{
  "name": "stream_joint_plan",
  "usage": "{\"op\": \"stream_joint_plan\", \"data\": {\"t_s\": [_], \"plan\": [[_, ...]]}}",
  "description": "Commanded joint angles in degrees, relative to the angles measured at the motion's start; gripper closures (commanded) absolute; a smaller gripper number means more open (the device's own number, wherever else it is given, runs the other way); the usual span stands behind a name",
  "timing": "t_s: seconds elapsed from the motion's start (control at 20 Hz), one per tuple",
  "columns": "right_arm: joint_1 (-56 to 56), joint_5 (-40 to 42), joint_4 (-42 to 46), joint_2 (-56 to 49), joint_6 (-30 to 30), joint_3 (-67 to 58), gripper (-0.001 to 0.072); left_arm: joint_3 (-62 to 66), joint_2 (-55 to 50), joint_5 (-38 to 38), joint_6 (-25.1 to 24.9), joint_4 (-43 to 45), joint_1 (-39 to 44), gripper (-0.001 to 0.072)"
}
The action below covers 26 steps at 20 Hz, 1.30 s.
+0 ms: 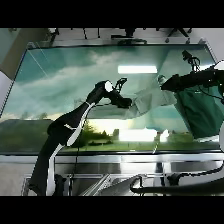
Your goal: Fold the shirts.
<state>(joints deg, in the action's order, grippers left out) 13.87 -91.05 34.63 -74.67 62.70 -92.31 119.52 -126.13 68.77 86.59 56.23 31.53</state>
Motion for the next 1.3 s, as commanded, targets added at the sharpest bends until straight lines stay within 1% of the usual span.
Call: {"op": "stream_joint_plan", "data": {"t_s": [0.0, 0.05, 0.15, 0.25, 0.35, 0.45, 0.5, 0.55, 0.6, 0.65, 0.7, 0.75, 0.8, 0.9, 1.05, 1.2, 1.25], "plan": [[-1.79, 0.63, -0.09, 0.79, 1.27, -0.09, 0.0696, -0.55, 8.66, 7.08, -3.76, -5.64, -4.83, 0.0694], [-3.13, 2.16, -0.22, 0.79, 1.75, -0.09, 0.0696, -1.51, 13.64, 9.07, -5.31, -8.76, -8.02, 0.0694], [-7.54, 6.21, -1.36, 0.76, 2.14, -0.09, 0.0696, -3.52, 23.89, 10.01, -7.87, -14.27, -14.38, 0.0694], [-14.86, 14.32, -1.77, 0.59, 2.27, -0.09, 0.0696, -4.09, 33.75, 9.60, -8.20, -15.87, -20.94, 0.0694], [-25.16, 25.42, -1.75, -0.52, 2.23, -0.11, 0.0696, -4.09, 40.65, 9.62, -8.81, -15.76, -25.75, 0.0694], [-37.09, 38.36, -1.88, -3.78, 1.20, -0.44, 0.0696, -4.20, 45.16, 9.97, -9.25, -15.63, -28.57, 0.0694], [-43.65, 45.66, -3.32, -6.51, -1.86, -1.14, 0.0695, -4.26, 46.51, 10.23, -9.64, -15.65, -29.24, 0.0694], [-49.44, 51.78, -4.37, -9.46, -6.73, -2.19, 0.0691, -4.26, 47.45, 10.45, -10.36, -15.65, -29.44, 0.0694], [-54.49, 57.02, -4.48, -12.66, -10.86, -3.72, 0.0532, -4.26, 47.98, 10.54, -10.49, -15.76, -29.44, 0.0694], [-57.59, 60.57, -4.44, -14.86, -14.82, -5.14, 0.0368, -4.26, 48.39, 10.49, -10.51, -15.82, -29.44, 0.0694], [-59.10, 63.08, -3.91, -15.98, -18.51, -6.16, 0.0323, -4.26, 48.78, 10.47, -10.49, -15.82, -29.44, 0.0694], [-58.86, 62.99, -3.39, -15.72, -18.97, -6.34, 0.0236, -4.26, 49.18, 10.64, -10.49, -15.85, -29.44, 0.0694], [-57.24, 60.59, -2.99, -14.47, -17.79, -6.32, 0.0211, -4.26, 49.57, 10.80, -10.54, -15.74, -29.44, 0.0694], [-52.13, 51.41, -0.55, -10.97, -13.00, -6.32, 0.0212, -4.26, 49.86, 11.43, -10.54, -15.74, -29.44, 0.0694], [-42.40, 38.18, 8.31, -5.29, -1.79, -6.32, 0.0212, -4.26, 49.81, 12.81, -10.54, -15.78, -29.42, 0.0694], [-30.36, 28.44, 17.20, -1.25, 10.84, -6.32, 0.0211, -4.26, 49.81, 12.81, -10.54, -15.78, -29.44, 0.0694], [-26.38, 25.18, 18.88, -1.05, 13.22, -6.19, 0.0212, -4.26, 49.81, 12.81, -10.54, -15.76, -29.44, 0.0694]]}}
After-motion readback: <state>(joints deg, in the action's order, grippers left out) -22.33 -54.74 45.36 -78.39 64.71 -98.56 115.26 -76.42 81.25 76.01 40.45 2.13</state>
